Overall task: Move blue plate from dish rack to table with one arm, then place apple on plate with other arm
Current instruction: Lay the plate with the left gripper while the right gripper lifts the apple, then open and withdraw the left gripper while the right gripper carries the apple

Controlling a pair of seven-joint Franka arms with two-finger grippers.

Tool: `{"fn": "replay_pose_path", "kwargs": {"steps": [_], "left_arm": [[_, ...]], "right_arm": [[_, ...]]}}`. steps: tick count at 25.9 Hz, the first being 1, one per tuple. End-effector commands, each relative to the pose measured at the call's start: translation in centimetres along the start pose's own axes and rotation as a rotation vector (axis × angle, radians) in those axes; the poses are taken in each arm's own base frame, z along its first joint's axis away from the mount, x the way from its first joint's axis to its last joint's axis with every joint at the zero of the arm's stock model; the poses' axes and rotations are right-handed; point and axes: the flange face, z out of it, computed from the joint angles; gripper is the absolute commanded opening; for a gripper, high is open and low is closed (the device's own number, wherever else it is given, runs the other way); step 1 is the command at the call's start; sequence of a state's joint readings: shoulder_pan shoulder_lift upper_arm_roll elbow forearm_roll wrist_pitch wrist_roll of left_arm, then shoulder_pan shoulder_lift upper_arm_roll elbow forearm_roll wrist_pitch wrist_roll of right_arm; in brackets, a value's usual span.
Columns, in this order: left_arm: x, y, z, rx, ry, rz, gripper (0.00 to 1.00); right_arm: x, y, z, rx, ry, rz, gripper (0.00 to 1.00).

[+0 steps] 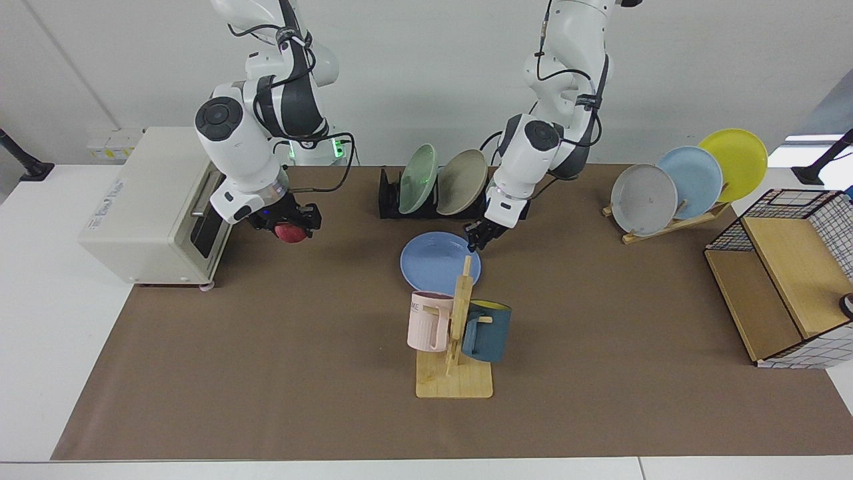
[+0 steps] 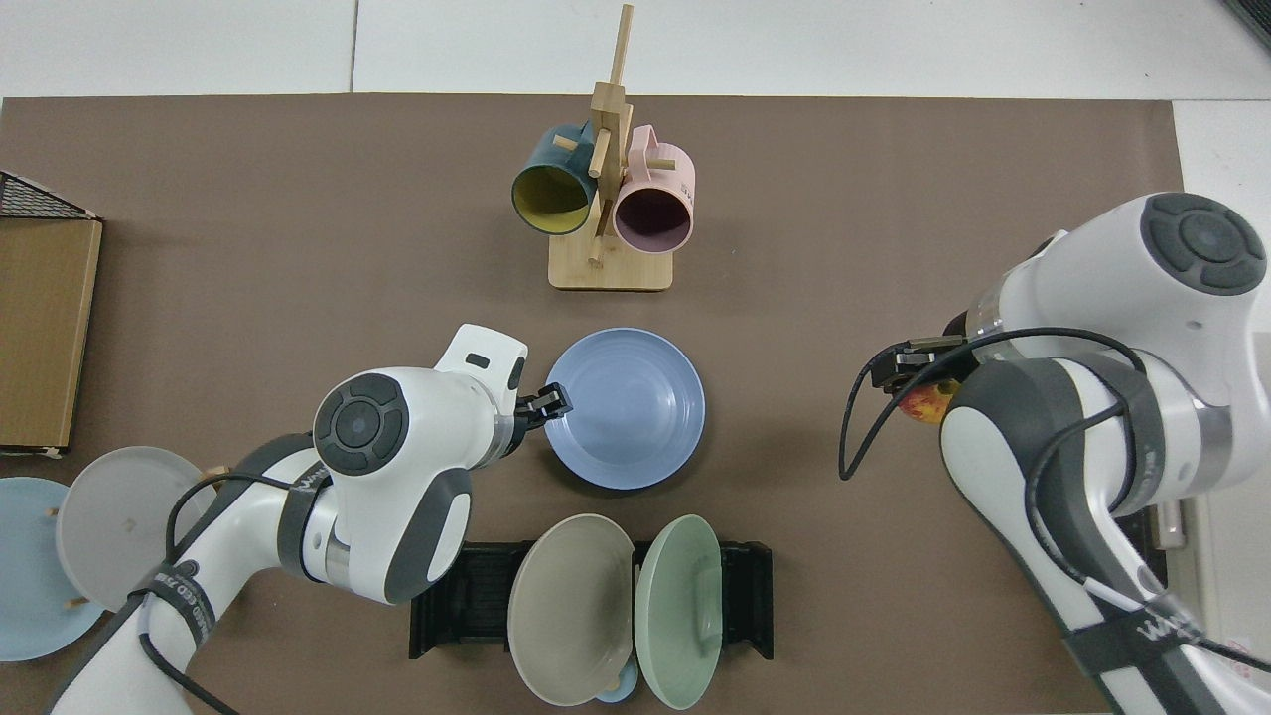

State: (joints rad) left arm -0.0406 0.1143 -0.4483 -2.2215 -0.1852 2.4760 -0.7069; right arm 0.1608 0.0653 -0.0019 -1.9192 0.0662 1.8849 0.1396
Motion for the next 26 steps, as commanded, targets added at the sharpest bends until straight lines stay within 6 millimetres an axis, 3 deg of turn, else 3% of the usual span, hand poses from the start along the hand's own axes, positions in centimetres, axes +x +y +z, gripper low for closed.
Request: {"fn": "replay_pose_path", "kwargs": {"steps": [1,3,6,9,12,16,21,23,26], "left_arm": [[2.7,-1.1,-4.3,0.166,-0.015,0.099,1.00],[3.8,-2.1,-5.9,0.210,-0.030,0.129,1.00],[5.1,-2.4,-10.5,0.230,-0.052,0.232,1.00],[7.9,-4.6,-15.5,0.247,-0.099,0.271,1.00],[9.5,-6.2,-19.3,0.255,-0.132,0.314,1.00],[10.3,-7.9,-22.6,0.264,-0.114,0.311,1.00],[10.6,-10.7,-27.1,0.249,-0.044,0.272,1.00],[10.7,-12.1,-28.2,0.244,-0.043,0.304,1.00],[11.2,-13.3,-28.5,0.242,-0.054,0.357,1.00]], "right_arm": [[-0.6,-3.9,-0.6,0.011,0.032,-0.033,0.00],[-0.6,-5.2,-0.6,0.018,0.053,-0.005,0.00],[-1.1,-8.7,0.2,0.020,0.058,0.002,0.00],[-1.7,-12.5,1.3,0.025,0.074,0.024,0.00],[-2.2,-15.8,2.5,0.022,0.079,0.051,0.00],[-1.8,-19.2,3.4,0.041,0.108,0.051,0.00],[-1.1,-22.9,6.0,0.038,0.104,0.092,0.00],[-1.3,-25.0,7.9,0.039,0.107,0.098,0.00],[-1.1,-26.3,10.1,0.048,0.119,0.121,0.00]]}}
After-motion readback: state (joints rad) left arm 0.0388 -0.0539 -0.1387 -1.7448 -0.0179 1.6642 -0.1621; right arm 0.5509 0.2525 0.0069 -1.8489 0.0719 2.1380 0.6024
